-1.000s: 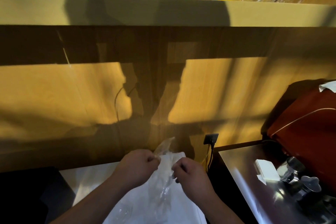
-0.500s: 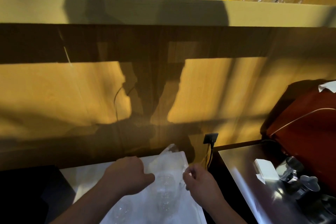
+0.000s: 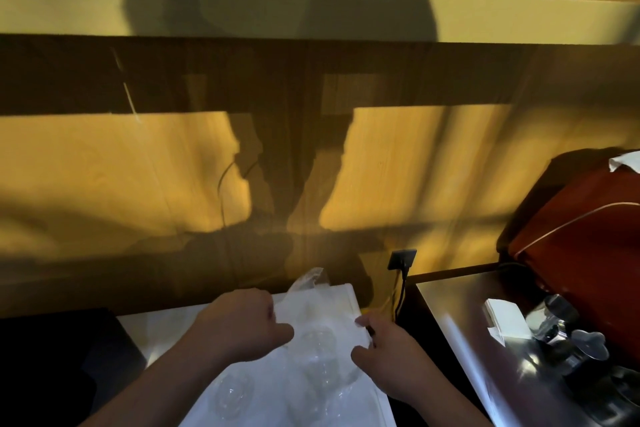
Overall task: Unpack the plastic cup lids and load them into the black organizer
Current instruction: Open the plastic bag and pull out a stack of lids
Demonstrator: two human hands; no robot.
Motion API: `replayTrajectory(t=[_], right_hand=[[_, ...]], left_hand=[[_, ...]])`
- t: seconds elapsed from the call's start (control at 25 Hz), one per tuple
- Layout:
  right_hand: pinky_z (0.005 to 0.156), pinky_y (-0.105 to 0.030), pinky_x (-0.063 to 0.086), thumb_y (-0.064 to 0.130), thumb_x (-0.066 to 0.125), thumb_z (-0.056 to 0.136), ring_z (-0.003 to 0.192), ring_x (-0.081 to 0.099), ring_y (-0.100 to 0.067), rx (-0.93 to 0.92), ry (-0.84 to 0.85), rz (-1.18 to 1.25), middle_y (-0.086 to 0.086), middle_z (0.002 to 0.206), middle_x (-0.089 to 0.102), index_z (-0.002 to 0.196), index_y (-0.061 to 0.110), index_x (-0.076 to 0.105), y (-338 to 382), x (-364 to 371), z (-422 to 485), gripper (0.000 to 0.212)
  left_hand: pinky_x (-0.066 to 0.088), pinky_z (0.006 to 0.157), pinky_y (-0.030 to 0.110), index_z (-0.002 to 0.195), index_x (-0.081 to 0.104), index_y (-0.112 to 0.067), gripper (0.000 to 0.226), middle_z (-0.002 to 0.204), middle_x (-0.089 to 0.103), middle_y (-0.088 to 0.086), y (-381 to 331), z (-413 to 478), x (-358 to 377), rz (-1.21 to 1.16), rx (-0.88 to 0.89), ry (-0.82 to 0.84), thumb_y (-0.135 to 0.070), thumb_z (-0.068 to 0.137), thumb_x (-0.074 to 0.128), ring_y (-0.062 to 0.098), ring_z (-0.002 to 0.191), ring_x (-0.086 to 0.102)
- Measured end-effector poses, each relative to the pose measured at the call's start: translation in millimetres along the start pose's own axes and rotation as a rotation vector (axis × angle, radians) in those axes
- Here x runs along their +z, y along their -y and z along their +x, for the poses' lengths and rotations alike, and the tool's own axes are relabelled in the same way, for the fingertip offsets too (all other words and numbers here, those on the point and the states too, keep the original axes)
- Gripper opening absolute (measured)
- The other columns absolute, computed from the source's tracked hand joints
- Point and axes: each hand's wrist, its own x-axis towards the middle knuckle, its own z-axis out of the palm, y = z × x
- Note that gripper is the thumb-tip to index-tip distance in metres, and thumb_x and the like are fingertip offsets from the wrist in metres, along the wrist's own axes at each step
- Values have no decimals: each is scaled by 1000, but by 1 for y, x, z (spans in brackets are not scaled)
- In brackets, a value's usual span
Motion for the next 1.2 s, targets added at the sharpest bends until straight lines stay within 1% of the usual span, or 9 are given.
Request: replayTrajectory(t=[0.08, 0.2, 0.36, 0.48, 0.6, 0.72, 0.88, 1.0, 1.2], right_hand=[[59, -14, 50, 45, 67, 91, 86, 65, -5, -5, -89, -67, 13, 119, 70, 132, 38, 55, 1, 1, 6, 43], [56, -21, 52, 53, 62, 91, 71, 62, -5, -70, -243, -167, 14, 86, 69, 95, 36, 61, 5, -6, 17, 17], [54, -27, 47, 45, 60, 91, 58, 56, -10, -119, -250, -217, 3, 64, 58, 66, 27, 56, -3, -6, 25, 31], [51, -23, 45, 53, 57, 91, 63, 58, -6, -174, -326, -226, 11, 71, 62, 82, 34, 59, 0, -12, 17, 21], [51, -20, 42, 48, 56, 93, 64, 56, -3, -434, -421, -225, 15, 75, 60, 89, 36, 60, 22, -20, 0, 13], [69, -28, 56, 32, 55, 98, 79, 61, -7, -662, -232, -358, 9, 89, 70, 98, 27, 72, 53, -12, -2, 18], [100, -35, 50, 13, 59, 102, 119, 62, -23, -480, 180, -652, -5, 135, 66, 141, 22, 62, 76, 11, 28, 41], [108, -42, 50, 9, 64, 99, 123, 59, -29, -340, 349, -758, -10, 140, 61, 150, 18, 51, 73, 29, 53, 53], [111, -50, 46, 29, 79, 92, 126, 56, -34, -251, 446, -869, -12, 144, 57, 158, 22, 38, 58, 70, 91, 78]], left_hand=[[48, 53, 28, 77, 66, -26, 39, 74, 70, -2, -3, 5, 0, 2, 2, -106, -65, 75, 60, 11, 64, 64], [48, 52, 28, 72, 61, -28, 32, 69, 65, -4, -6, 16, 2, -14, -18, -181, -58, 84, 59, 8, 61, 60], [36, 46, 26, 63, 56, -22, 34, 60, 59, -2, -1, 20, 11, -59, -14, -184, -48, 85, 58, 9, 54, 55], [38, 46, 25, 69, 60, -28, 31, 63, 64, -4, -2, 18, 12, -121, -12, -217, -55, 85, 59, 8, 56, 59], [41, 48, 26, 73, 61, -31, 25, 68, 66, -6, -8, 17, 11, -165, -5, -202, -53, 86, 61, 7, 60, 60], [39, 50, 25, 71, 61, -29, 25, 68, 65, -3, -13, 17, 11, -191, 10, -189, -44, 92, 61, 9, 60, 59], [35, 50, 23, 70, 58, -31, 26, 67, 63, -5, -18, 13, 14, -215, 17, -177, -40, 94, 60, 9, 59, 57], [34, 50, 23, 69, 56, -32, 27, 67, 63, -7, -18, 11, 15, -226, 22, -173, -41, 94, 60, 8, 61, 58], [38, 52, 23, 74, 61, -30, 24, 69, 64, -6, -16, 9, 16, -247, 20, -149, -43, 94, 59, 8, 64, 60]])
